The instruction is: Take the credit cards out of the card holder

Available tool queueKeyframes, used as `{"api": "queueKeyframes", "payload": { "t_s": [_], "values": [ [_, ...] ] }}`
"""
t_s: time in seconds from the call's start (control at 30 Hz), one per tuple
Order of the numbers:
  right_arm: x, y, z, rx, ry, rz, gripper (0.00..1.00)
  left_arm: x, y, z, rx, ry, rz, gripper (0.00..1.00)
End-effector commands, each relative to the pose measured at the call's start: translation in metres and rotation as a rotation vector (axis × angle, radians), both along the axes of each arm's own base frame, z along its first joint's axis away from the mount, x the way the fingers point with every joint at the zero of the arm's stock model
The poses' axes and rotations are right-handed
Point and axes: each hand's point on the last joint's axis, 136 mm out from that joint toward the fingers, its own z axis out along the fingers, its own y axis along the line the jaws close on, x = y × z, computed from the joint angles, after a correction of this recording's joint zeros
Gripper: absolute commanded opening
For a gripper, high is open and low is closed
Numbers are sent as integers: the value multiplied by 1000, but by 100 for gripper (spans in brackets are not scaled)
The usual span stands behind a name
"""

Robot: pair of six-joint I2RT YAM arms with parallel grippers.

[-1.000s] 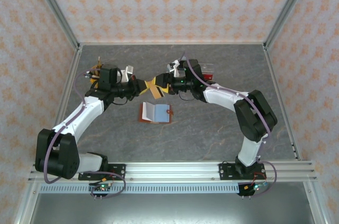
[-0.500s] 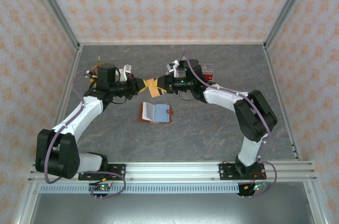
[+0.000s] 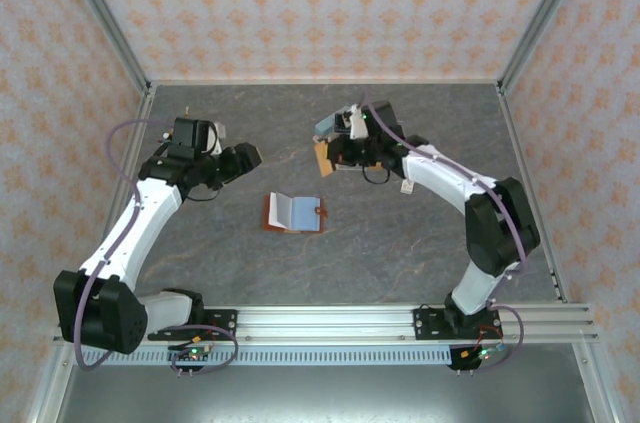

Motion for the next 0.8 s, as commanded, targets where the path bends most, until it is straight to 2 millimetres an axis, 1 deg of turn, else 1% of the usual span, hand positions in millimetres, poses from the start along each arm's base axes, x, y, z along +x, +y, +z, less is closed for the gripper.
{"api": "queueKeyframes", "payload": {
  "t_s": [0.0, 0.03, 0.13, 0.23, 0.27, 0.33, 0.37, 0.47, 0.5, 0.53, 0.6, 0.7, 0.77],
  "values": [
    [10, -55, 18, -355, -177, -48, 0, -18, 42, -6, 227, 46, 74, 87],
    [14, -67, 23, -413, -193, -64, 0, -19, 46, -6, 250, 46, 83, 91],
    [23, -93, 40, -551, -242, -95, 0, -22, 55, -7, 299, 49, 109, 100],
    [30, -111, 48, -644, -288, -64, 0, -24, 62, -8, 333, 56, 130, 100],
    [31, -113, 48, -662, -299, -35, 0, -24, 62, -8, 333, 57, 130, 100],
    [33, -119, 45, -742, -342, 49, 0, -24, 61, -9, 324, 57, 126, 100],
    [37, -123, 45, -776, -350, 60, 0, -24, 59, -10, 316, 56, 123, 100],
    [45, -139, 35, -885, -315, 109, 0, -23, 58, -12, 306, 55, 123, 100],
    [49, -146, 30, -930, -302, 128, 0, -23, 58, -13, 305, 57, 127, 100],
    [50, -149, 25, -957, -299, 166, 0, -24, 58, -14, 304, 59, 127, 100],
    [50, -150, 16, -985, -320, 250, 0, -23, 56, -16, 296, 62, 123, 100],
    [49, -144, 6, -1012, -409, 401, 0, -23, 53, -17, 282, 65, 113, 100],
    [46, -142, -3, -1014, -429, 495, 0, -22, 52, -17, 275, 62, 108, 100]
  ]
}}
